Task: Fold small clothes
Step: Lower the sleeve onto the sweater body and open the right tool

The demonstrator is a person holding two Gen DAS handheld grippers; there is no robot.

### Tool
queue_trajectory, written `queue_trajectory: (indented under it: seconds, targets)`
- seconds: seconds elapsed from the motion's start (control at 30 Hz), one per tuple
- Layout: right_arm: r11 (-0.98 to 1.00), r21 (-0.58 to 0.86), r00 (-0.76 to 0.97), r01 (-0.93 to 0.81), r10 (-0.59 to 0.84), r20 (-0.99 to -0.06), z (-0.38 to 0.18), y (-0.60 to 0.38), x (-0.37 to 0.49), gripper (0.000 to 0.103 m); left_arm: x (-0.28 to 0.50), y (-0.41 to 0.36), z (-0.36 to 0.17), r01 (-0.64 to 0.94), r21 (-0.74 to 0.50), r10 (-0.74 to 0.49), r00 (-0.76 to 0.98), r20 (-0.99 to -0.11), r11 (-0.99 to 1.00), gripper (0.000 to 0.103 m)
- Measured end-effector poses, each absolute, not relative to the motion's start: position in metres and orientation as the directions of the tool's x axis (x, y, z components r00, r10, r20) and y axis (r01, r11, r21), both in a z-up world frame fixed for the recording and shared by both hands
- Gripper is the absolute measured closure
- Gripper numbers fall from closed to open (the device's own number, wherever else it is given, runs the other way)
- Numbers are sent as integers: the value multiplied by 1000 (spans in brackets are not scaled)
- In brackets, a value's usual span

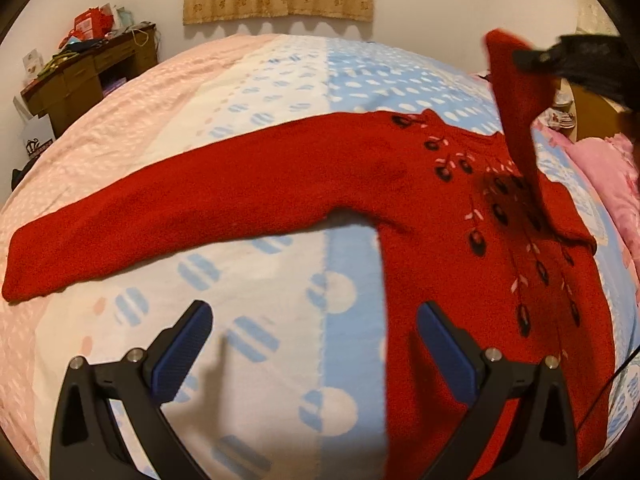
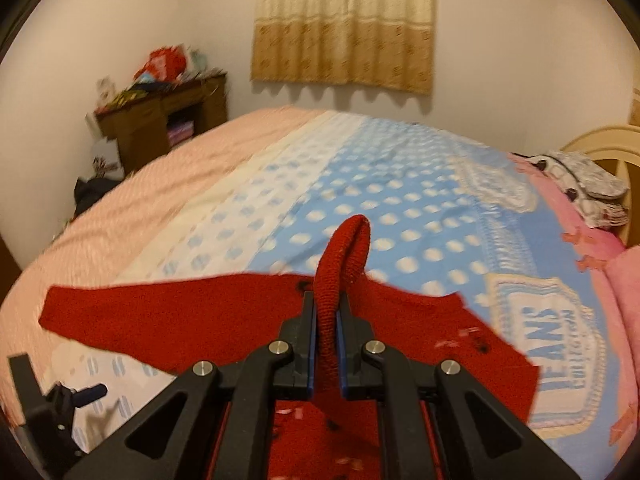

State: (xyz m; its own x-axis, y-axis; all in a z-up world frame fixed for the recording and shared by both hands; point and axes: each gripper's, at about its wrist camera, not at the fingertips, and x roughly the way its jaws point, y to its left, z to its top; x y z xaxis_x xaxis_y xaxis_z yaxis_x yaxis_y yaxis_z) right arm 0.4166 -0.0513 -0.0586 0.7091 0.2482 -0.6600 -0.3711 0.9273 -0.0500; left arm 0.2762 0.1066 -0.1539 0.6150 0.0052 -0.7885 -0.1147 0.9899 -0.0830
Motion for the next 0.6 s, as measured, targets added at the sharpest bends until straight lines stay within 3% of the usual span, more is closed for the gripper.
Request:
queue_trajectory:
  seconds: [0.33, 0.4, 0.43, 0.47, 0.5, 0.6]
  targets:
    - [887, 35, 564, -460, 323, -760, -159, 11, 429, 96, 277, 111, -159, -134, -47, 42, 598, -801, 990, 0]
    - [873, 69, 527, -483, 353, -773, -169, 12, 428, 89, 277, 110, -158, -126, -43, 41, 600, -799, 991, 0]
    - [864, 95, 510, -495, 377, -773, -170, 10, 427, 81, 277, 108, -156, -119, -40, 41, 604, -796, 992, 0]
    - [852, 119, 494, -510, 403, -770, -170, 5, 424, 55, 277, 107, -155, -117, -37, 42, 606, -794, 992, 0]
    - [842, 142, 478, -521, 426, -768, -168, -3, 419, 40, 276, 106, -153, -115, -34, 44, 610, -791, 993, 0]
    - [853, 137, 502, -503, 417, -758, -161, -33, 405, 40, 277, 101, -147, -101, -35, 36, 626, -779, 994, 0]
